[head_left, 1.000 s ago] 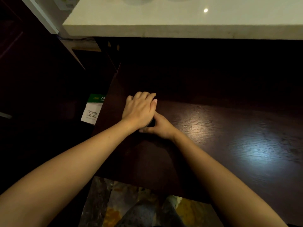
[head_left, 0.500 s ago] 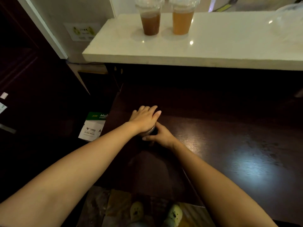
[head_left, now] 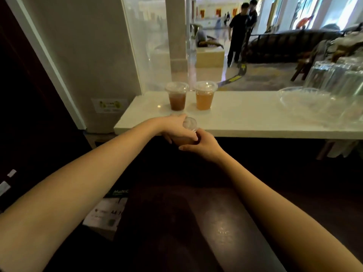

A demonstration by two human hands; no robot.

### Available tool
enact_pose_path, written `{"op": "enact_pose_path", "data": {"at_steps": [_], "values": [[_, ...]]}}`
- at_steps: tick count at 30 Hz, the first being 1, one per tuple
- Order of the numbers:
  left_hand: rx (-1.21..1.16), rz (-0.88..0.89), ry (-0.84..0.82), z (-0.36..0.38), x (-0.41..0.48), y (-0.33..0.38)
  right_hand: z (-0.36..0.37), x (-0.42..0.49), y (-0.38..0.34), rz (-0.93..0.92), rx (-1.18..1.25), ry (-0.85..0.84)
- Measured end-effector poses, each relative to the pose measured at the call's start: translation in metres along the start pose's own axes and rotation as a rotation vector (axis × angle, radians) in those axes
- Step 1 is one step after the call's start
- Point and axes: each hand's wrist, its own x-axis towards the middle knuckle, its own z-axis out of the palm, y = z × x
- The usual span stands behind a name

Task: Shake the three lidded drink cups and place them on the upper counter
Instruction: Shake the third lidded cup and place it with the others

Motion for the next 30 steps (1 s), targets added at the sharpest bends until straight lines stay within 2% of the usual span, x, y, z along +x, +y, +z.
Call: {"op": "enact_pose_path", "data": {"at_steps": [5, 7, 9, 11, 14, 19, 22, 26, 30], "values": [[-0.125, 0.152, 0.038, -0.07, -0.021, 0.03, -0.039, 0.011, -0.051, -0.094, 0.058, 0.005], [-0.095, 0.193, 0.024, -0.093, -0.031, 0.038, -0.05, 0.008, -0.061, -0.077, 0.292, 0.006], [-0.048, 0.218, 0.03, -0.111, -0.036, 0.043, -0.051, 0.006, -0.068, 0.023, 0.678, -0.059], [-0.023, 0.247, 0.038, -0.123, -0.039, 0.046, -0.046, 0.002, -0.075, 0.129, 0.927, -0.135], [0.017, 0.311, 0.028, -0.133, -0.043, 0.049, -0.029, -0.001, -0.089, 0.218, 1.181, -0.2], [-0.018, 0.473, -0.084, -0.147, -0.051, 0.04, -0.014, 0.0, -0.11, 0.173, 1.424, -0.025], [-0.304, 0.509, -0.146, -0.142, -0.056, 0.019, -0.019, -0.002, -0.113, 0.076, 1.306, 0.087], [-0.708, 0.432, -0.217, -0.122, -0.059, -0.006, -0.036, -0.009, -0.118, -0.073, 0.905, 0.195], [-0.894, 0.392, -0.274, -0.1, -0.051, -0.016, -0.046, -0.009, -0.12, -0.215, 0.452, 0.242]]}}
